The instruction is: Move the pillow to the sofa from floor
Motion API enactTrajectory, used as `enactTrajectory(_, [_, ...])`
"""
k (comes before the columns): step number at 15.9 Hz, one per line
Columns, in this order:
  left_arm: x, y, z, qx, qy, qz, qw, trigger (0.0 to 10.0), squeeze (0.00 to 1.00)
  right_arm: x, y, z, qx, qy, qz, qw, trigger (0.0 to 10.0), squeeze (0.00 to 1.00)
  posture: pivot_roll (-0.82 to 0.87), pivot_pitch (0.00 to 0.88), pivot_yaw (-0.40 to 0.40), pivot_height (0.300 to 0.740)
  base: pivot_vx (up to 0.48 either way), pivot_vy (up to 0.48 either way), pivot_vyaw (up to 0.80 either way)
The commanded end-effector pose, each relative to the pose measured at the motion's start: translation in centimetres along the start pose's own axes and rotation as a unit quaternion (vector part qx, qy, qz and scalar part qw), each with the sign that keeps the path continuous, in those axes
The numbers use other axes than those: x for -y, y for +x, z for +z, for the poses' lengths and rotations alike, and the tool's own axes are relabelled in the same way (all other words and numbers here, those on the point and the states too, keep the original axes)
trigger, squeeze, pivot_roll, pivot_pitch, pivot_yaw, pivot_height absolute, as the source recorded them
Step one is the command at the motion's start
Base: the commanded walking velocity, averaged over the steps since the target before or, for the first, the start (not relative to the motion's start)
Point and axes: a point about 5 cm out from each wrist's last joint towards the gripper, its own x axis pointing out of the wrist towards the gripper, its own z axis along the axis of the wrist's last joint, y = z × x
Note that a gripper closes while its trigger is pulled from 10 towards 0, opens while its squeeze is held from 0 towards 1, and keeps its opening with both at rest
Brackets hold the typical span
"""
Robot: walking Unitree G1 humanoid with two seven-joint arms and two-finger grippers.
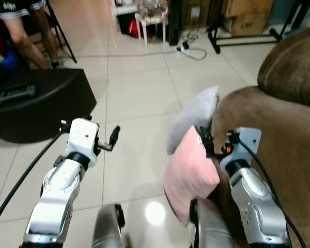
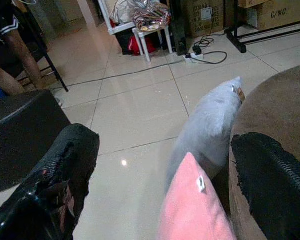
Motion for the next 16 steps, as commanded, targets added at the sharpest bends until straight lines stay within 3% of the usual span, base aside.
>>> enactTrajectory(1, [-0.13, 0.11, 0.01, -0.001, 0.009, -0.004, 1.000, 10.0, 0.00, -0.12, -0.15, 0.20, 0.004, 0.005, -0.002, 1.000, 10.0, 0.00, -0.20, 0.000, 0.088, 0.650, 0.000, 0.000, 0.00])
enactTrajectory(10, [0.17, 0.47, 0.03, 0.001, 0.016, -0.017, 1.000, 10.0, 0.00, 0.07, -0.21, 0.10, 0.004, 0.014, -0.011, 1.000, 10.0, 0.00, -0.20, 0.000, 0.098, 0.740, 0.000, 0.000, 0.00])
enactTrajectory(16, [0.32, 0.71, 0.16, 0.005, 0.021, -0.028, 0.999, 10.0, 0.00, 0.36, -0.44, -0.11, 0.002, 0.014, -0.020, 1.000, 10.0, 0.00, -0.20, 0.000, 0.103, 0.740, 0.000, 0.000, 0.00])
